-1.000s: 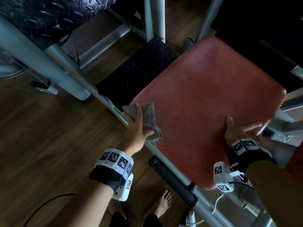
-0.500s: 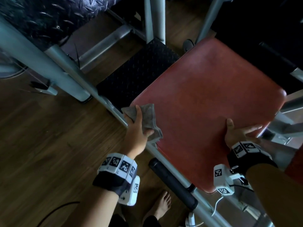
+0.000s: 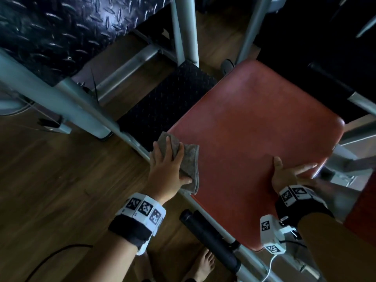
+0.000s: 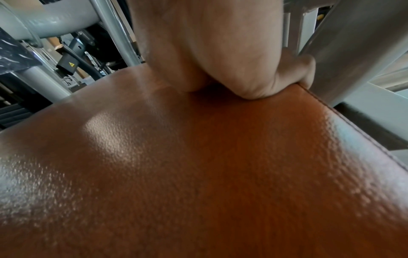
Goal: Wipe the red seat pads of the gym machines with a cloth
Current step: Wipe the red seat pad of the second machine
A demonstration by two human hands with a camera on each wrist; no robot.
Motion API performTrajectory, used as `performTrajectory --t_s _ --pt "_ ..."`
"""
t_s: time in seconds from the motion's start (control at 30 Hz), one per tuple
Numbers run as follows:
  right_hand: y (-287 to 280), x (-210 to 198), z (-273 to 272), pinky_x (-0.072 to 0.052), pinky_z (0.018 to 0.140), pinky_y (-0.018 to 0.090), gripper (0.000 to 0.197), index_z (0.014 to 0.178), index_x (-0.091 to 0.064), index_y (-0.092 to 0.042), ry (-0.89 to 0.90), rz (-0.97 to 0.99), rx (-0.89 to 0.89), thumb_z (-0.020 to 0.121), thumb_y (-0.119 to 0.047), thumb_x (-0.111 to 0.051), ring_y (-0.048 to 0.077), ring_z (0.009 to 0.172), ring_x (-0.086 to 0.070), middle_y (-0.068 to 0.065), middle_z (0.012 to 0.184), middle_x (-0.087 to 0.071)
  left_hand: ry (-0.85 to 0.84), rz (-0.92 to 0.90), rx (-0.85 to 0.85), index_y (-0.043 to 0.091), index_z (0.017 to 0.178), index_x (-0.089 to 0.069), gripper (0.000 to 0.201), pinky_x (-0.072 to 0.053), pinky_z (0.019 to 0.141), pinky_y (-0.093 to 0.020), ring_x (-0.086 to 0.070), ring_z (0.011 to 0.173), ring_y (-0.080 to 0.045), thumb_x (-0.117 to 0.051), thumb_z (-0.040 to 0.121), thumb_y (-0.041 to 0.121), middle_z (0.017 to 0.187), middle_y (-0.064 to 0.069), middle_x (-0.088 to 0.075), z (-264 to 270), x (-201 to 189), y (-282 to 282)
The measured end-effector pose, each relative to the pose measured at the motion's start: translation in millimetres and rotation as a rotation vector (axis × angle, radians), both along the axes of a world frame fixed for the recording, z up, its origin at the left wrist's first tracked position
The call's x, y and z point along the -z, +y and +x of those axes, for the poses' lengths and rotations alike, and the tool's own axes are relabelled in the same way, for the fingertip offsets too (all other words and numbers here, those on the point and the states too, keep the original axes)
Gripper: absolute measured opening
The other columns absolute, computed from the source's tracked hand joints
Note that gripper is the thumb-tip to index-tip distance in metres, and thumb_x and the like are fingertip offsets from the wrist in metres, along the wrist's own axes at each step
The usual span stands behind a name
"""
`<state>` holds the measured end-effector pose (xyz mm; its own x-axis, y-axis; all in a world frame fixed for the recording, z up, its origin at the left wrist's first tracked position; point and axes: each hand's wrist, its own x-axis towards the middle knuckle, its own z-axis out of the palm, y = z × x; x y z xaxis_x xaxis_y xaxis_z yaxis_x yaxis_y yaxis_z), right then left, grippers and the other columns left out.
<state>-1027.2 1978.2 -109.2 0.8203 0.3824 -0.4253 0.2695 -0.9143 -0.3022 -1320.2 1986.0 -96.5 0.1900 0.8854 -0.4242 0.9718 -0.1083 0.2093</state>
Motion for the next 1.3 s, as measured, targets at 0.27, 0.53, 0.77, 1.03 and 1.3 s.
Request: performTrajectory --t_s 0.27,0.53,0.77,1.03,1.3 --pt "2 9 0 -0.013 0.108 0.067 0.102 0.154 0.005 -0.018 -0.026 0.093 0.044 0.083 -0.063 -0.053 0.053 0.136 -0.018 0.038 0.15 -0.009 0.084 -0.074 0.134 0.026 0.151 0.013 0.113 -0.004 0.118 -0.052 0.013 0.143 -0.044 -0.061 0.076 0.066 0.157 -0.016 0.022 31 -12 69" --pt "10 13 -7 -0.039 0.087 0.063 0.105 0.153 -0.021 -0.015 -0.055 0.086 0.051 0.075 -0.085 -0.013 0.051 0.111 -0.048 0.04 0.135 -0.038 0.059 -0.054 0.194 0.034 0.15 0.015 0.113 -0.006 0.117 -0.054 0.012 0.143 -0.045 -0.06 0.074 0.069 0.157 -0.015 0.021 73 -6 115" --pt "8 22 0 -0.039 0.086 0.067 0.109 0.154 -0.012 -0.019 -0.032 0.022 0.042 0.071 -0.088 0.003 0.05 0.114 -0.043 0.037 0.139 -0.032 -0.04 -0.015 0.26 0.047 0.148 0.01 0.108 0.002 0.117 -0.054 0.02 0.142 -0.042 -0.063 0.071 0.069 0.157 -0.011 0.023 109 -1 155" --pt "1 27 12 -0.017 0.111 0.062 0.102 0.151 0.018 -0.026 0.036 0.013 0.029 0.083 -0.069 -0.045 0.046 0.141 -0.011 0.023 0.157 0.001 -0.036 0.074 0.594 0.048 0.145 0.014 0.113 0.008 0.104 -0.071 0.018 0.143 -0.04 -0.062 0.066 0.074 0.159 -0.008 0.019 162 -1 145" --pt "-1 20 16 -0.016 0.111 0.064 0.107 0.145 0.016 -0.048 0.13 0.074 0.181 0.073 -0.074 -0.059 0.044 0.138 -0.015 0.016 0.153 -0.001 -0.326 -0.023 0.689 0.047 0.147 0.01 0.094 -0.001 0.115 -0.059 0.017 0.146 -0.026 -0.056 0.082 0.061 0.16 0.001 0.013 154 -7 102"
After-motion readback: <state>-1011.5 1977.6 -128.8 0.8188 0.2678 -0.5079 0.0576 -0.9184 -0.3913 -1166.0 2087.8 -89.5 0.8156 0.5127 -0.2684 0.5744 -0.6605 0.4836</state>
